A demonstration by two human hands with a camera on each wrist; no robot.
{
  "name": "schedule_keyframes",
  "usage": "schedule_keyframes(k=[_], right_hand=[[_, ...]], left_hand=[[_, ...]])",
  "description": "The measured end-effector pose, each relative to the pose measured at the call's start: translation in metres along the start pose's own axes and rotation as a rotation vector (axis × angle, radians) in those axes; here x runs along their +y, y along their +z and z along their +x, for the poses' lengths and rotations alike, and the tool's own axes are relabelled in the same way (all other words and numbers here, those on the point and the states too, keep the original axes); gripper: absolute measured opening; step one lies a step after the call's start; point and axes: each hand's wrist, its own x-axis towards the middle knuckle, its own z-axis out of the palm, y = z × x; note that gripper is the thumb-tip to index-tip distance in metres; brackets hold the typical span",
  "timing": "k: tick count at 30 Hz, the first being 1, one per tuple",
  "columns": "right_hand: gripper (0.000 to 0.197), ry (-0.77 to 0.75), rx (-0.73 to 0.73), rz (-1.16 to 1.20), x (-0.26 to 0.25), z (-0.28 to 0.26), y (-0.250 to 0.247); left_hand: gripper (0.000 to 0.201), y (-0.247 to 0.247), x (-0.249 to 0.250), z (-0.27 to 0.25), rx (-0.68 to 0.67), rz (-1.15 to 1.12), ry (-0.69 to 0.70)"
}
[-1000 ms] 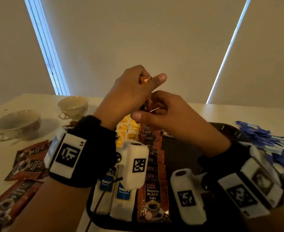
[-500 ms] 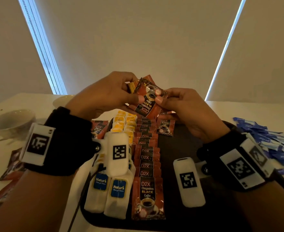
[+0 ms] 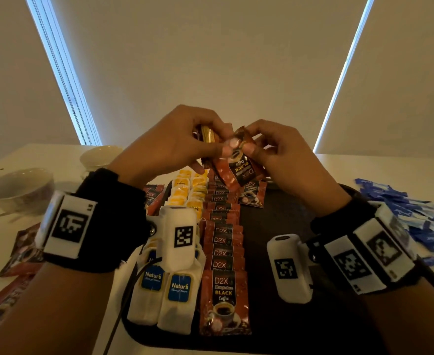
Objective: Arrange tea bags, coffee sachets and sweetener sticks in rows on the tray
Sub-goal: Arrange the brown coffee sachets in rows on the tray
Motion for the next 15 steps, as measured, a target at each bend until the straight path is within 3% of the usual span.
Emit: schedule_keyframes(k=[4,6,10,15], right_hand=[[0.014,-0.039,0.014,-0.015,-0.0035,-0.0012,0.0014],[0.013,0.037,0.055,0.101,-0.005,-0.0021,0.0018],[0.043,0.262,-0.04,0.306,-0.0064,-0.0033,-0.0042],[0.029,0.35,0.018,0.501,-0.0018,-0.002,-0.0039]], left_hand=[[0.009,0.0082,-0.0019,0.0026,-0.026,0.032,0.003],[0.005,0.0088,-0.0039,0.0037,0.052,-0.016,-0.009],[0.013,0.0058,-0.0083,0.0066,0.181,-0.059,-0.03],[0.019,0.0063,-0.0081,0.0059,0.165,-0.113,-0.075]])
